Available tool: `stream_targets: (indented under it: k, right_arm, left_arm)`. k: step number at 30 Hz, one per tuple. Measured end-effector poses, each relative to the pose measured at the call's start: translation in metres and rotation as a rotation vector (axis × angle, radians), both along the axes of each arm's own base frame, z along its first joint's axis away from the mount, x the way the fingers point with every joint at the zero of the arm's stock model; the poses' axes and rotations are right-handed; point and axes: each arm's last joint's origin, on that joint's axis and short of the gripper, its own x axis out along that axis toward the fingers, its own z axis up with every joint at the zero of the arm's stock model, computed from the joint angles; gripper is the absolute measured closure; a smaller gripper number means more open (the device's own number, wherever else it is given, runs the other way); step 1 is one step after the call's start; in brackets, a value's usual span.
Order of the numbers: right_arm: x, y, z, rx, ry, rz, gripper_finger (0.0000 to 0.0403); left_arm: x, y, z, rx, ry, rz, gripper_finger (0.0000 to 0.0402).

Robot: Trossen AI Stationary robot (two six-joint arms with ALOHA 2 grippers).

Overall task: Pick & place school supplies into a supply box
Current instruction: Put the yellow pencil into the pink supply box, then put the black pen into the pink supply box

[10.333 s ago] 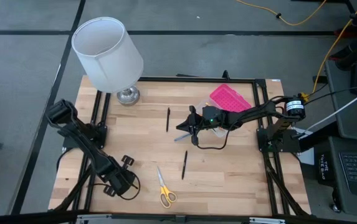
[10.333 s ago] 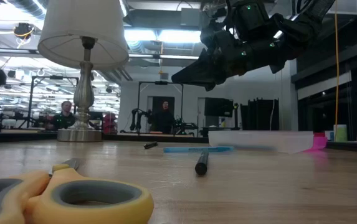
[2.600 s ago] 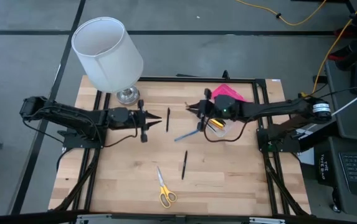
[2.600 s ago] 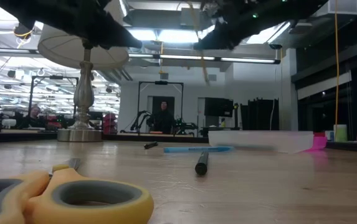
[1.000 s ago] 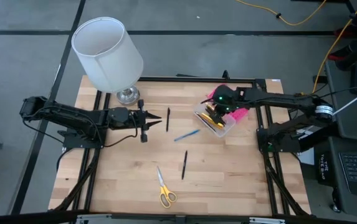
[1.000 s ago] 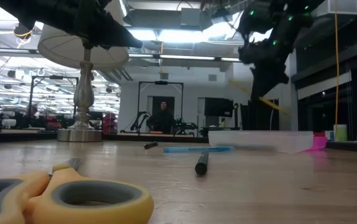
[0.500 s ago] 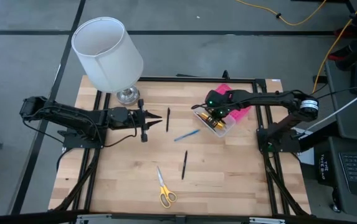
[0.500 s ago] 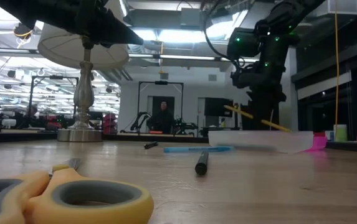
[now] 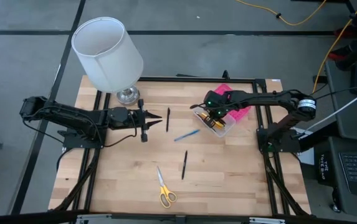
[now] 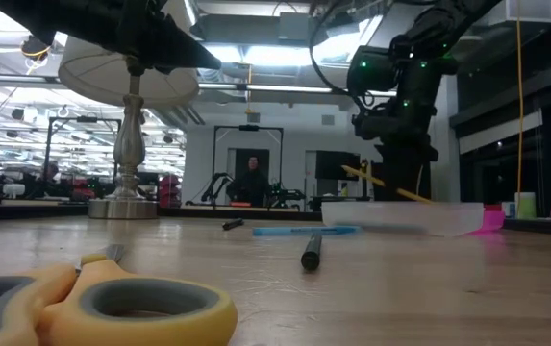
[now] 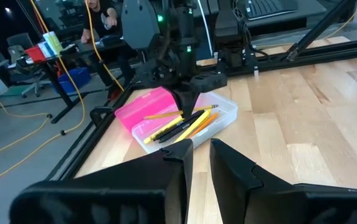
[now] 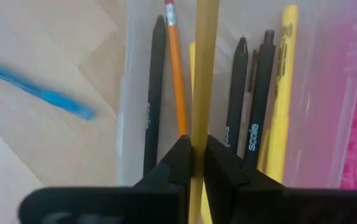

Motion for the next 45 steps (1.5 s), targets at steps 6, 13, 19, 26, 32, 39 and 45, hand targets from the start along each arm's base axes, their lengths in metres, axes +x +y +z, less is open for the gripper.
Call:
stream_targets:
  k: [6, 13, 19, 26, 32, 39, 45]
  right_arm:
    - [0.001, 0.000, -0.003, 0.020, 0.001, 0.009, 0.0357]
    - [0.000, 0.002, -0.003, 0.046, 0.010, 0.018, 0.0324]
    - [0.000, 0.002, -0.003, 0.034, 0.015, 0.062, 0.0321]
    - [0.003, 0.000, 0.008, 0.019, 0.020, 0.114, 0.0321]
    - [0.007, 0.003, 0.026, -0.041, 0.017, 0.171, 0.0320]
    - [0.012, 0.026, 0.055, -0.204, -0.173, 0.332, 0.0320]
    - [-0.004, 0.044, 0.046, -0.414, -0.384, 0.455, 0.0347]
  left_arm:
    - [0.000, 0.000, 0.000, 0.000, 0.000, 0.000, 0.0352]
    - [0.000, 0.000, 0.000, 0.000, 0.001, 0.000, 0.0351]
    - [0.000, 0.000, 0.000, 0.000, 0.001, 0.000, 0.0354]
    - [0.000, 0.000, 0.000, 0.000, 0.001, 0.000, 0.0353]
    - [0.000, 0.000, 0.000, 0.000, 0.001, 0.000, 0.0350]
    - [0.000, 0.000, 0.000, -0.033, -0.007, 0.001, 0.0354]
    - [0.003, -0.001, -0.006, -0.044, 0.031, -0.018, 0.0355]
